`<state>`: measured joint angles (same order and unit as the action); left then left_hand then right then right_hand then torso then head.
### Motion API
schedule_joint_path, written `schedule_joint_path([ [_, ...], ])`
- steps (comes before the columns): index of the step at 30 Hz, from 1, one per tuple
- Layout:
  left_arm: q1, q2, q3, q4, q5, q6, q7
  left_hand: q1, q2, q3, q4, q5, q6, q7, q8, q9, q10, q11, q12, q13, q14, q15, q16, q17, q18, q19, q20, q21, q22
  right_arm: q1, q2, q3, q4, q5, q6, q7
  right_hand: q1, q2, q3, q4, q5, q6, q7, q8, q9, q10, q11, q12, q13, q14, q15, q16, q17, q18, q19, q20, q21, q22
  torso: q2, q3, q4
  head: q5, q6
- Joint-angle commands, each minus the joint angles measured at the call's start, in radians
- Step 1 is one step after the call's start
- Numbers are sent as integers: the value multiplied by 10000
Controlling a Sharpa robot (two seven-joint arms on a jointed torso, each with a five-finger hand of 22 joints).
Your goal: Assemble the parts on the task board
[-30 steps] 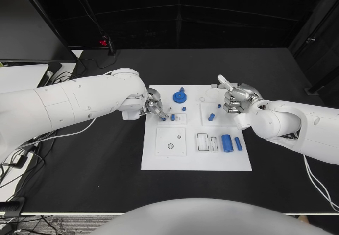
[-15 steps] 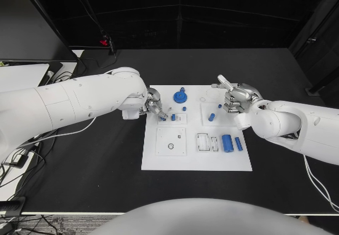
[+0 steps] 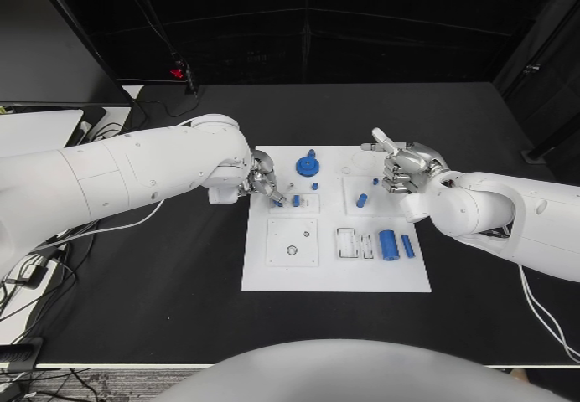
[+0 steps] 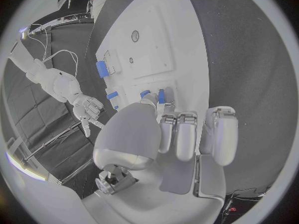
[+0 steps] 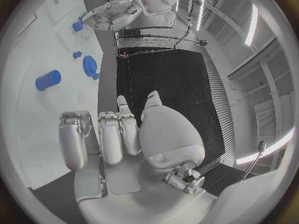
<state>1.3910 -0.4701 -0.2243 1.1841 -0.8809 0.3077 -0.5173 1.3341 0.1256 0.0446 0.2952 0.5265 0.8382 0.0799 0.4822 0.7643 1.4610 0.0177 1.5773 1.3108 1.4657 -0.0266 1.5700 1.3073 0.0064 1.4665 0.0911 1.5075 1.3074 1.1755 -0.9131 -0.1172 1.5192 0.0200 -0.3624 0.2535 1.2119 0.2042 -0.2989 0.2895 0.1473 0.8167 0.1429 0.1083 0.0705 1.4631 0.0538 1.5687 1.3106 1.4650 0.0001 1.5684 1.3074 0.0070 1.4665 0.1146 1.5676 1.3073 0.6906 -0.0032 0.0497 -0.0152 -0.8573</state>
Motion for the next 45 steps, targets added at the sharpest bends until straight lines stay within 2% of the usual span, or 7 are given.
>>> schedule_joint_path([
  [1,-162,-4,-125,-72,-238,500,-507,-610,-149,-170,3,-91,-80,-9,-37,-64,1098,27,-65,2600,1051,64,8,2635,187,170,61,-65,2301,12,-5,5,20,-11,98,47,1,130,-59,-13,-19,19,33,55,-10,1077,72,21,2602,1058,86,24,2634,-70,1043,56,32,2635,-1,10,7,2,0],
  [11,-166,44,-125,-123,-237,458,-491,-827,-134,-223,2,-148,-85,-9,-37,-102,1098,34,-65,2600,1051,66,8,2635,201,122,68,-105,2283,12,-1,5,35,-11,94,45,-1,139,-66,-10,-21,20,36,59,-11,1077,75,21,2602,1058,90,24,2634,-70,1043,60,32,2635,5,2,-15,21,20],
  [23,-174,75,-125,-123,-238,543,-565,-825,-151,-210,-11,-155,-124,-15,-48,-124,1098,28,-65,2600,1051,64,8,2635,212,82,71,-137,2268,12,-17,5,47,-11,83,46,-1,139,-66,-10,-21,20,36,59,-11,1077,75,21,2602,1058,90,24,2634,-70,1043,60,32,2635,0,7,7,-6,12],
  [29,-179,61,-125,-74,-238,593,-532,-860,-271,-267,-13,-184,-136,-8,-38,-141,1098,32,-65,2600,1051,66,8,2635,215,72,73,-146,2265,12,-18,5,45,-11,88,47,-1,139,-66,-10,-21,20,36,59,-11,1077,75,21,2602,1058,90,24,2634,-70,1043,60,32,2635,0,3,6,-26,20],
  [34,-183,60,-125,-58,-238,603,-493,-1255,-399,-488,-2,-250,-123,16,-19,-204,1098,53,-65,2600,1051,85,8,2635,219,54,87,-162,2258,12,-16,5,42,-11,93,48,-1,139,-66,-10,-21,20,36,59,-11,1077,75,21,2602,1058,90,24,2634,-70,1043,60,32,2635,1,5,6,-32,20],
  [42,-186,66,-125,-83,-239,586,-475,-2065,-359,-871,-4,-566,-114,49,7,-301,1098,88,-65,2600,1051,114,8,2635,224,35,114,-180,2252,12,-14,5,39,-11,101,53,-1,139,-66,-10,-21,20,36,59,-11,1077,75,21,2602,1058,90,24,2634,-70,1043,60,32,2635,3,3,4,-31,28],
  [45,-187,68,-125,-85,-239,565,-480,-2274,-316,-1007,-10,-1073,-147,66,34,-318,1098,103,-65,2600,1051,126,8,2635,222,42,124,-175,2256,12,-17,5,38,-11,100,55,-1,139,-66,-10,-21,20,36,59,-11,1077,75,21,2602,1058,90,24,2634,-70,1043,60,32,2635,1,5,8,-28,26],
])
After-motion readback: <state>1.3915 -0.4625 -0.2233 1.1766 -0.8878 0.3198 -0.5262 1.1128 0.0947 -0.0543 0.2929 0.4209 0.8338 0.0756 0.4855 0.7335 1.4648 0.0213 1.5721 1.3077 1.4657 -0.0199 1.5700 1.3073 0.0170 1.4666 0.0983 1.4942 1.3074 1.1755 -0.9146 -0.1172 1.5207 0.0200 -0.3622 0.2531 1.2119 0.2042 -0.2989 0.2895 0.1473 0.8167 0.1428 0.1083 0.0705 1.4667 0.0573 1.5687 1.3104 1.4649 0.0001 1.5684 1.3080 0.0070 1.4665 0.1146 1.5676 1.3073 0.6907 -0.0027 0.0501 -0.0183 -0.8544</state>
